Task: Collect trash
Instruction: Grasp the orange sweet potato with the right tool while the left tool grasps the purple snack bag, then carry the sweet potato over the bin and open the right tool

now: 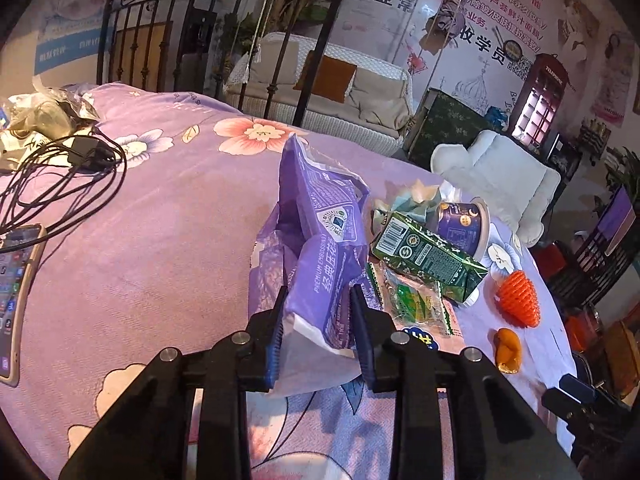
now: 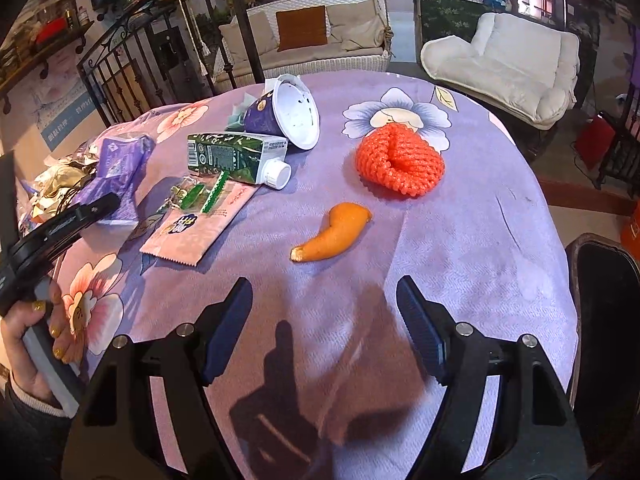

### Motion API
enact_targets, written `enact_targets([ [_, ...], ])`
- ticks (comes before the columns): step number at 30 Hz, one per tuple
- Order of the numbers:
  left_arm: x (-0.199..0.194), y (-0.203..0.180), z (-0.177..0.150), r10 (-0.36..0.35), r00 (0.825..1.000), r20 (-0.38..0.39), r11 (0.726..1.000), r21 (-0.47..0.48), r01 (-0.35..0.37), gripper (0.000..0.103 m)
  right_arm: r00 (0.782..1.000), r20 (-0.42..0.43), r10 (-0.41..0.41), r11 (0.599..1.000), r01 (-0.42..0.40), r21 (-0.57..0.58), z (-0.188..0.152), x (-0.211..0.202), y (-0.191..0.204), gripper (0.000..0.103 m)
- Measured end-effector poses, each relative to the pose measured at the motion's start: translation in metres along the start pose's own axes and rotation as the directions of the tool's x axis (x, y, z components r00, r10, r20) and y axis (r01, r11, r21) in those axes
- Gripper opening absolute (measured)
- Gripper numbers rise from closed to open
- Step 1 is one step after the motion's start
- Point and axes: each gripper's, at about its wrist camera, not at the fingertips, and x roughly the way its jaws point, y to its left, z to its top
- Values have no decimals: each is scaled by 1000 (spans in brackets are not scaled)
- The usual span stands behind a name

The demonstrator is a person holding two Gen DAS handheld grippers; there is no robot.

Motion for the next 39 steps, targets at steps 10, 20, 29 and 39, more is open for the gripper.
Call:
enact_targets([
  [10,-51,-10,-14,8,996,93,998,68,-15,30,994,-110,3,998,3,57,31,52,-4,59],
  [20,-53,-22,-31,-1,998,67,994,106,-6,31,991,-134,-6,997,17,81,29,72,-2,24],
  [29,-64,-40,-46,-59,997,55,988,145,51,30,1000,-10,27,996,-26,80,9,26,-8,15],
  [39,-78,-99,-63,-197,980,39,953,242,182,31,993,114,-17,993,3,122,-23,-43,-44,15],
])
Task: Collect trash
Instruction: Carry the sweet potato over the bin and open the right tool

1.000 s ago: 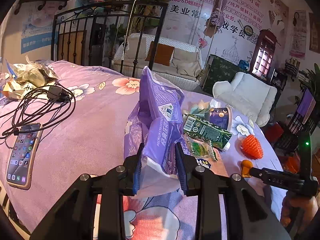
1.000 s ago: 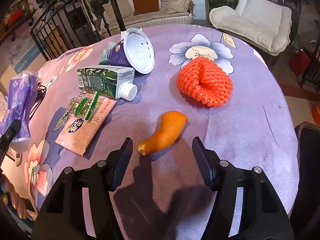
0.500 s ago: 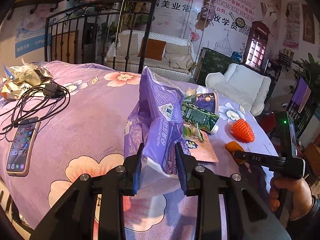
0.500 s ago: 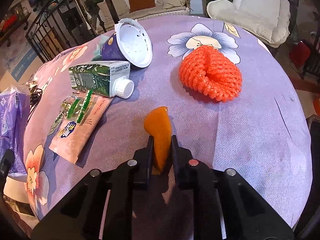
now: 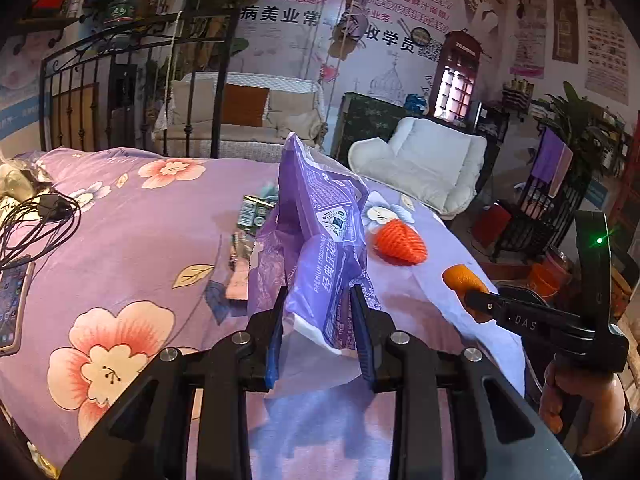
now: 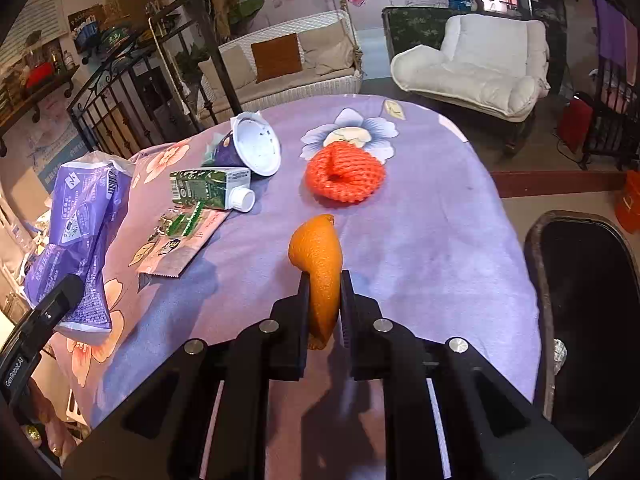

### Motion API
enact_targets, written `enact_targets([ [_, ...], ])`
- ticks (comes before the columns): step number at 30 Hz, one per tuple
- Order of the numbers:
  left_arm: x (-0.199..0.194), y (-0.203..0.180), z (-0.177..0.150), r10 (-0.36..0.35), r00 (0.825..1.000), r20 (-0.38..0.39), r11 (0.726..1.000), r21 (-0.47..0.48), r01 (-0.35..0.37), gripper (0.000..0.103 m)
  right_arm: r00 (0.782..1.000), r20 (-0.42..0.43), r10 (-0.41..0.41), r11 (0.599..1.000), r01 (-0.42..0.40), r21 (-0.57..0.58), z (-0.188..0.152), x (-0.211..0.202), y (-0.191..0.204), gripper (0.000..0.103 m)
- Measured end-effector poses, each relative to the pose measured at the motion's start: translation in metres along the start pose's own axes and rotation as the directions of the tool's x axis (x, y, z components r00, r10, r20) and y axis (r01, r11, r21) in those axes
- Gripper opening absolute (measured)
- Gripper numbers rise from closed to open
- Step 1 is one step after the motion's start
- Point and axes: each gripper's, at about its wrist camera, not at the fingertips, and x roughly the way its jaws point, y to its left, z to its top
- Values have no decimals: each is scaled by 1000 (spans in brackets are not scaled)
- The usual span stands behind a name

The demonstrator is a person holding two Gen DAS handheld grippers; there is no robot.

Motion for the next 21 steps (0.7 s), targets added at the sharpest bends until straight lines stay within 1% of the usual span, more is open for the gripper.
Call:
enact_targets([
  [6,7,-38,-3,-77,997,-20,995,61,78,31,997,54,-61,997,58,59,-13,-34,-40,15],
  [10,13,-63,-7,-123,992,-38,986,110,127,30,992,82,-100,990,91,109,-22,-56,-67,15],
  [13,19,-83,-11,-171,984,-57,974,142,178,31,978,101,-181,977,168,128,-28,-71,-89,15],
  [15,24,-97,-14,-209,975,-77,962,163,219,31,970,103,-219,968,203,149,-32,-79,-105,15],
  [17,30,-114,-16,-244,965,-100,948,186,259,30,961,92,-262,953,243,179,-36,-83,-124,15],
  [19,34,-130,-20,-263,958,-116,933,221,283,31,947,74,-311,935,292,203,-41,-83,-141,15],
  [21,38,-145,-22,-289,948,-135,917,246,315,31,935,54,-351,916,331,225,-47,-81,-158,15],
])
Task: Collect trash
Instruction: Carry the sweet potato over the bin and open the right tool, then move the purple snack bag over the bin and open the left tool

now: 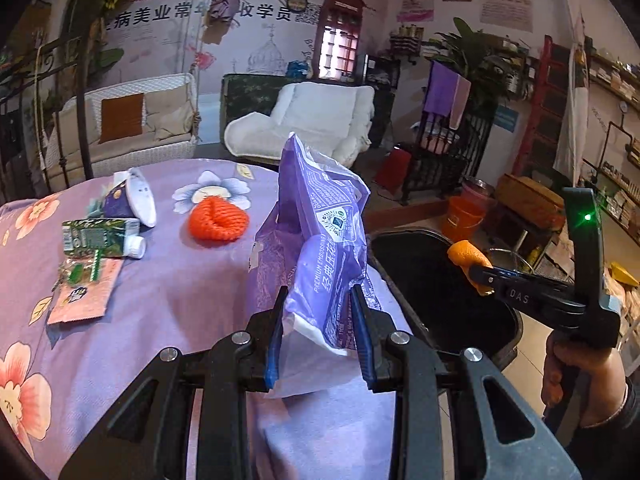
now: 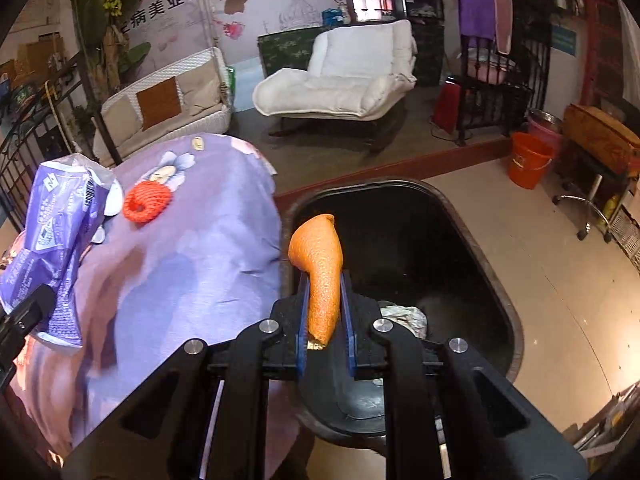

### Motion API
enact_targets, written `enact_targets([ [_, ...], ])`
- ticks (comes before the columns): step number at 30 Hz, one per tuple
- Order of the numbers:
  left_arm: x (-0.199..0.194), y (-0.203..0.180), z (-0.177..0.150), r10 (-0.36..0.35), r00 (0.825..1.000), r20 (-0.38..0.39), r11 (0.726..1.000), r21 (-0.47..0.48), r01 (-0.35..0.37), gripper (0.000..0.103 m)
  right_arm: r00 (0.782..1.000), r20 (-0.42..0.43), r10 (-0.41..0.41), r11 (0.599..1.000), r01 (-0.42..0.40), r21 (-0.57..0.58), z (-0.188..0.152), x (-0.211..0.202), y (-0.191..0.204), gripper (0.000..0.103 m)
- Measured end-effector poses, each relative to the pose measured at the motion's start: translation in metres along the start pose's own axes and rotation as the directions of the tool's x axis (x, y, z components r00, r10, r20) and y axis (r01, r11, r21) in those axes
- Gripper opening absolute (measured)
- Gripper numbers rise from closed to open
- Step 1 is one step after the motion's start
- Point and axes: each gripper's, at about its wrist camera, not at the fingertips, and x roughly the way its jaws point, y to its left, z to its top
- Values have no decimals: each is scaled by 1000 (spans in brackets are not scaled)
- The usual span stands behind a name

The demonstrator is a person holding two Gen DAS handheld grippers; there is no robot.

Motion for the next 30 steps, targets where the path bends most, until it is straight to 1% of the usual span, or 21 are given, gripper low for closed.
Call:
enact_targets([
  [2,7,-9,1,-38,999,-15,999,11,38,31,999,-19,-29,999,30,26,-3,8,-14,15],
  [6,20,-24,5,-76,996,-39,997,26,77,31,996,-59,-63,996,66,60,-9,26,-35,15],
  [11,32,-37,4,-99,993,-64,994,48,102,31,990,-118,-80,992,91,90,-14,44,-49,15],
  [15,41,-47,4,-114,989,-90,991,61,120,31,986,-145,-82,990,97,99,-19,54,-54,16],
  [16,42,-49,4,-115,989,-96,990,67,122,31,985,-155,-76,990,92,103,-20,56,-55,19],
  [18,45,-53,3,-121,987,-107,989,74,129,31,983,-162,-84,989,102,103,-23,56,-54,29],
  [19,47,-55,3,-125,986,-112,988,76,134,30,983,-159,-89,989,107,106,-24,55,-55,43],
  [20,48,-57,3,-128,985,-117,987,79,138,31,985,-152,-86,988,104,114,-24,53,-56,49],
  [24,55,-66,4,-135,982,-130,984,100,148,31,990,-119,-75,989,89,119,-25,43,-57,49],
  [30,75,-78,5,-166,970,-177,977,104,186,31,994,-59,-95,986,102,131,-25,22,-63,53],
])
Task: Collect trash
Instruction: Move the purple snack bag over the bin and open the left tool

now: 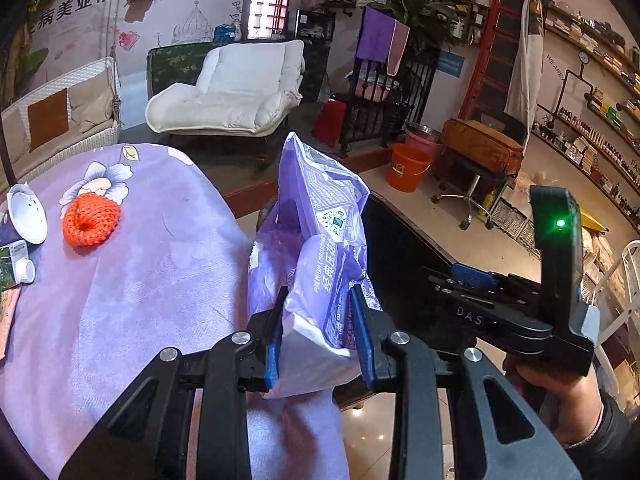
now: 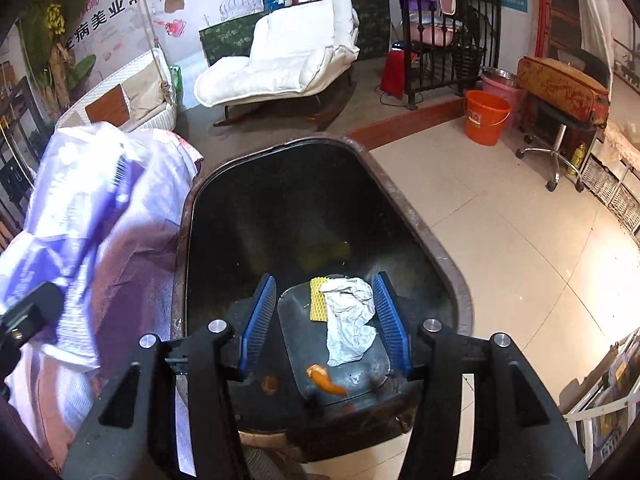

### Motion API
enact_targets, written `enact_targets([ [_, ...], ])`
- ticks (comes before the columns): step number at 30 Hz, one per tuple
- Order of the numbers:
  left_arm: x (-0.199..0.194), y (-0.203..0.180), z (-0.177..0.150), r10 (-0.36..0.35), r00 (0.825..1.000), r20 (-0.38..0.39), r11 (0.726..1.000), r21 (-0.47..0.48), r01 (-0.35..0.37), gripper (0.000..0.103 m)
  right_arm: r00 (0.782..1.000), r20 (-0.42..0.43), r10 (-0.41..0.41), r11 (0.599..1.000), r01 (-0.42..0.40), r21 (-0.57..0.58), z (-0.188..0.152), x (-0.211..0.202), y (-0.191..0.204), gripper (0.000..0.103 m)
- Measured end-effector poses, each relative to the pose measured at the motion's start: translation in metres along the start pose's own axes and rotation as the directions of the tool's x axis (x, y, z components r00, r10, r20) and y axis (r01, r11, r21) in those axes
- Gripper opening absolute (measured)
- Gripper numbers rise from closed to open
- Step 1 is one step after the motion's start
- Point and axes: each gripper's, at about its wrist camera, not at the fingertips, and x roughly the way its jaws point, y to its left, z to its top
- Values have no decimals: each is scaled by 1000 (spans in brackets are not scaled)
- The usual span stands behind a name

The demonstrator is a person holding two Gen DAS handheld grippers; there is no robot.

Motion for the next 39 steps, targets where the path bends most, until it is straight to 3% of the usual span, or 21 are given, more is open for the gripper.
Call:
enact_targets([
  [8,30,-20,12,-29,998,-56,999,31,31,31,998,49,-41,998,39,45,2,-23,-26,62],
  [19,84,-46,18,-43,980,-194,996,68,57,31,993,74,-89,990,80,115,4,-39,-57,66],
  [25,94,-52,15,-31,974,-224,996,80,50,31,990,95,-102,987,89,130,7,-44,-64,69],
  [28,97,-53,14,-26,972,-235,996,80,46,41,989,98,-109,986,95,133,8,-46,-66,71],
  [32,88,-54,14,-3,981,-192,995,101,23,70,988,105,-117,985,102,138,9,-49,-70,78],
  [39,53,-46,10,8,995,-96,994,109,3,80,989,102,-109,987,96,127,11,-49,-67,79],
])
